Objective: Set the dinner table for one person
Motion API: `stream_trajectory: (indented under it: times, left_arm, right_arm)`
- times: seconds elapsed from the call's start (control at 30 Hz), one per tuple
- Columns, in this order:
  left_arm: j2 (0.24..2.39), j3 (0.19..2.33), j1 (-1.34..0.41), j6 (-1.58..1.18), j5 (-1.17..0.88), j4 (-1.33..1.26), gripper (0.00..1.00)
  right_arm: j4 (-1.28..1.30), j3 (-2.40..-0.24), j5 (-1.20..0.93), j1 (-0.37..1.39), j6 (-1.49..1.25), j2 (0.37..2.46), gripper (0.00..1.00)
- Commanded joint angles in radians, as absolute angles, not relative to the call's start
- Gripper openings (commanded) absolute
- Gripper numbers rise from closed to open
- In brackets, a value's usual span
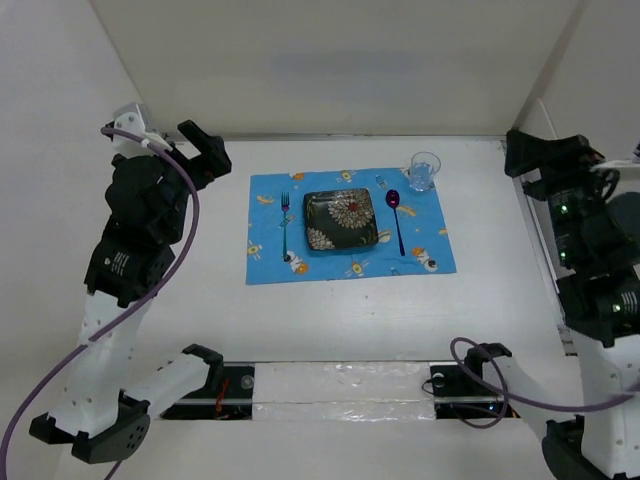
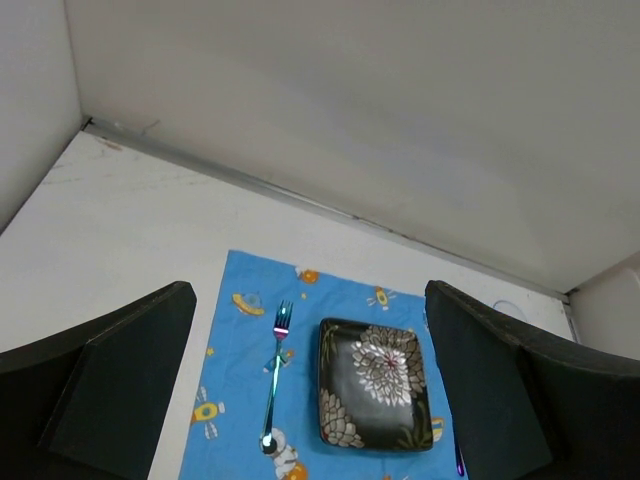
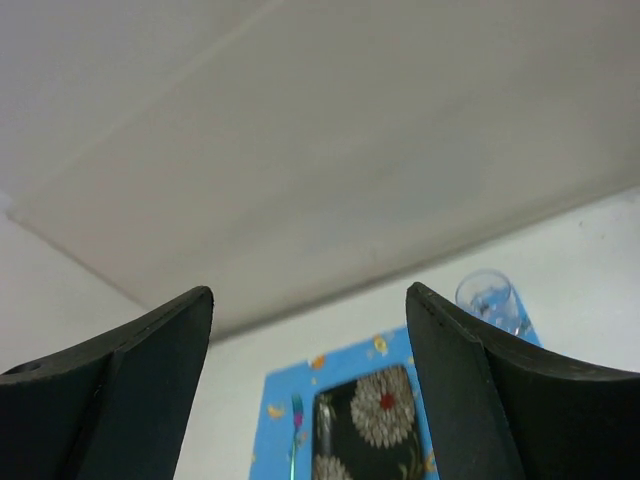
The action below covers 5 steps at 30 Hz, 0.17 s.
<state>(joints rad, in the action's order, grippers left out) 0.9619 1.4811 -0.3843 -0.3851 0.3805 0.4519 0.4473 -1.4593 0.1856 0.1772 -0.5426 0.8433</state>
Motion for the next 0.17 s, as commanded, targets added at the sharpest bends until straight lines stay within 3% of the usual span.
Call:
stream_trajectory:
  times: [0.0,0.07,0.13]
  left_arm:
    - [0.966,1.552,-0.405,-0.342,0.438,0.413,0.99]
    - [0.963,1.578,-0.426,-0.325,0.451,0.390,0.99]
    - [0.956,1.557,-0.426,-0.311,0.436,0.341,0.99]
  right_arm:
    - [0.308,-1.442,0.360,0.172,-0.523,0.801,0.84]
    - [0.281,-1.439,0.393,0.163,-0.511,0.792,1.00]
    - [0.268,-1.437,0.371,0.150,-0.502,0.804,1.00]
